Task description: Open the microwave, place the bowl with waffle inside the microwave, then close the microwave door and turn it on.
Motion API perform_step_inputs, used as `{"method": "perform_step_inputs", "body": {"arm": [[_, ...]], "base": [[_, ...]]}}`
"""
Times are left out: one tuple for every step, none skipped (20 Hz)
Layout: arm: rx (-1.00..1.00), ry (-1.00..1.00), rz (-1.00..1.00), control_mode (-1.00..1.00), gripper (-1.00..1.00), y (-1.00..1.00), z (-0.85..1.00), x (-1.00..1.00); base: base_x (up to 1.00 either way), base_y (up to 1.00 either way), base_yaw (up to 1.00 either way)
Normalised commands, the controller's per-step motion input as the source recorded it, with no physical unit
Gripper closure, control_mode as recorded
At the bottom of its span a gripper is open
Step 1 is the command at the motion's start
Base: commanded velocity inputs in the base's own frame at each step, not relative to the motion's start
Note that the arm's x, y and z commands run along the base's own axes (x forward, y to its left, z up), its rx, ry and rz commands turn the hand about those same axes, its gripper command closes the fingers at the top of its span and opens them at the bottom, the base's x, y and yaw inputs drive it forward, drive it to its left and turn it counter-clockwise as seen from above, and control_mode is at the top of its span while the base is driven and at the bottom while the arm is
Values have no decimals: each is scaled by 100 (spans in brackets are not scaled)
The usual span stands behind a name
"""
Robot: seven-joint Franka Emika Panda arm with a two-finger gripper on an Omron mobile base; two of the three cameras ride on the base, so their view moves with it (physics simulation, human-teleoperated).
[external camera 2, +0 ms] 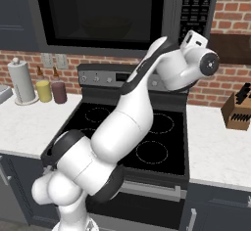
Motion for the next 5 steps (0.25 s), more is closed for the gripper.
{"method": "perform_step_inputs", "body": {"arm": [[0, 0, 1, -100, -100, -1, -4, 14], [0, 0, 1, -100, -100, 0, -6, 10], [0, 0, 1, -100, -100, 0, -11, 6], [0, 0, 1, -100, -100, 0, -16, 2], [0, 0, 1, -100, -100, 0, -16, 0]], "base": [[0, 0, 0], [0, 0, 0], [0, 0, 0], [0, 0, 0], [0, 0, 0]]}}
